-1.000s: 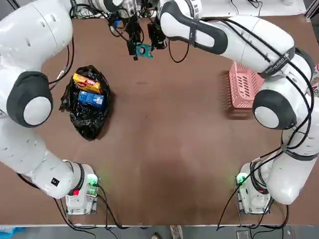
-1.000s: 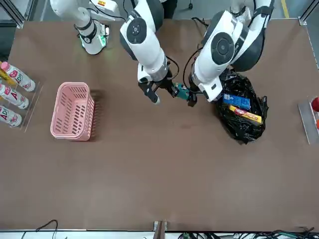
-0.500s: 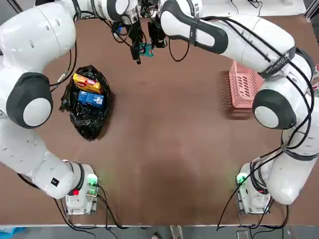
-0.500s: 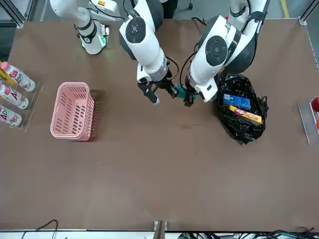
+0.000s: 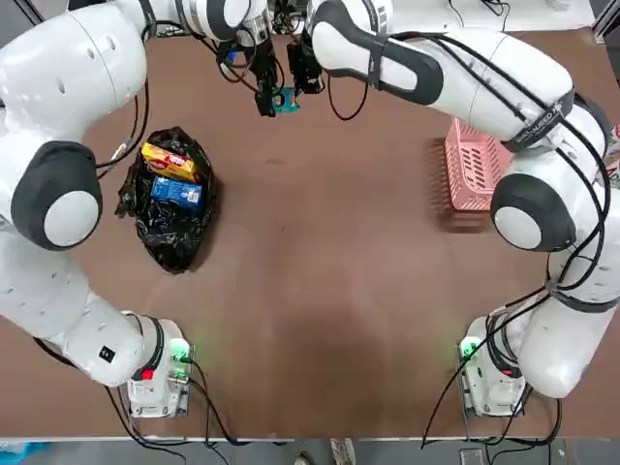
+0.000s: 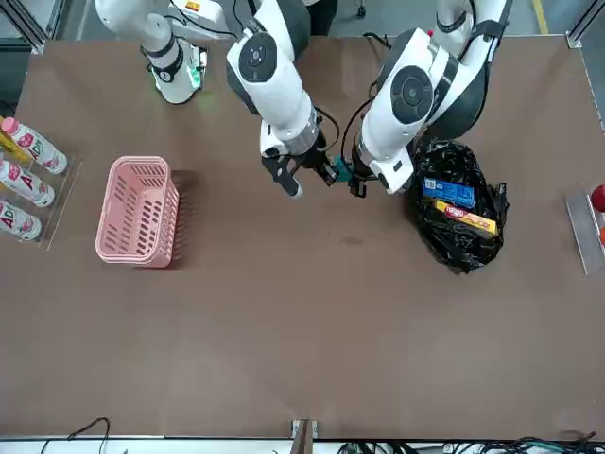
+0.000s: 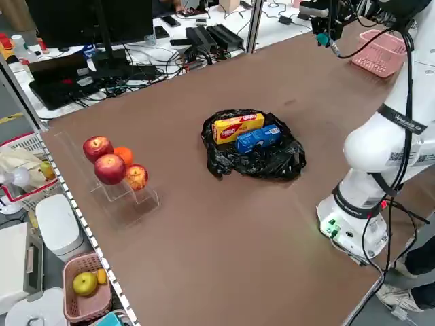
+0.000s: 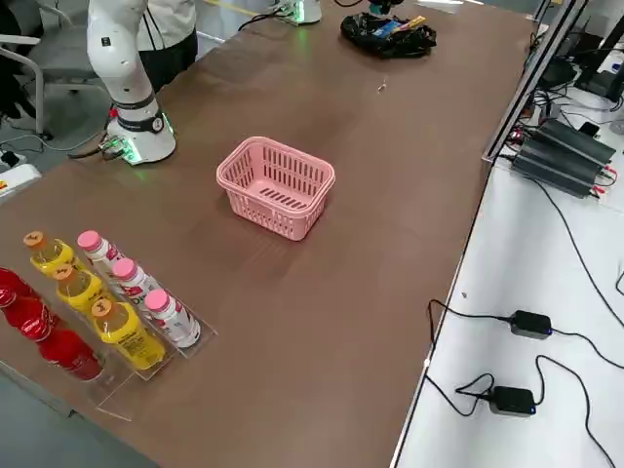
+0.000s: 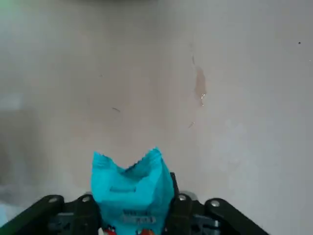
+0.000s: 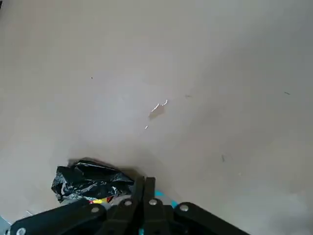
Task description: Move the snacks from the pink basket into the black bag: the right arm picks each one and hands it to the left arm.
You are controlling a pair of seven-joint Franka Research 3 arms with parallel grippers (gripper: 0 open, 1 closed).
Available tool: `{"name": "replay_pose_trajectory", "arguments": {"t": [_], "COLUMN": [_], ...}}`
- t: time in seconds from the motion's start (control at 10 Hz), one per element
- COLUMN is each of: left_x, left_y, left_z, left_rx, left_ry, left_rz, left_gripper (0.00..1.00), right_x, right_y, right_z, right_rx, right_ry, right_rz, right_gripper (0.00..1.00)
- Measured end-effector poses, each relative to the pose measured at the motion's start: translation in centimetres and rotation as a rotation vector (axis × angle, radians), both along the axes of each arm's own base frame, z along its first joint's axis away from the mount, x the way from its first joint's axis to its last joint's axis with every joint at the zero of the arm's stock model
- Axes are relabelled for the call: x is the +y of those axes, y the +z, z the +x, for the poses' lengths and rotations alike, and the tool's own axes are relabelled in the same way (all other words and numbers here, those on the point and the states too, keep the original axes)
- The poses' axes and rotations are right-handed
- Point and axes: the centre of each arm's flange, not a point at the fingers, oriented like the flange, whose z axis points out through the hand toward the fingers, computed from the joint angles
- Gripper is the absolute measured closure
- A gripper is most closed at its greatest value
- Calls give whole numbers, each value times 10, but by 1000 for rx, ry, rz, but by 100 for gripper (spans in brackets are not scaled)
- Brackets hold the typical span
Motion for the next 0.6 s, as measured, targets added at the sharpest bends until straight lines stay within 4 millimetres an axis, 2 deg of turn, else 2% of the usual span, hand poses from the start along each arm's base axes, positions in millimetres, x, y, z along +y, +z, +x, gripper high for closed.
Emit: {"name": "replay_pose_trajectory", "arguments": {"t": [0.6], "left_x": [9], "left_y": [-2], "left_z": [4], "left_rx": [-6], "left_ry": [-4], "left_rz": [27], "left_gripper": [61], "right_x": [0], "right_y": [3], "right_z": [3], "right_rx": [-6], "right_ry": [-3], "right_rz": [4], "right_gripper": [93]}}
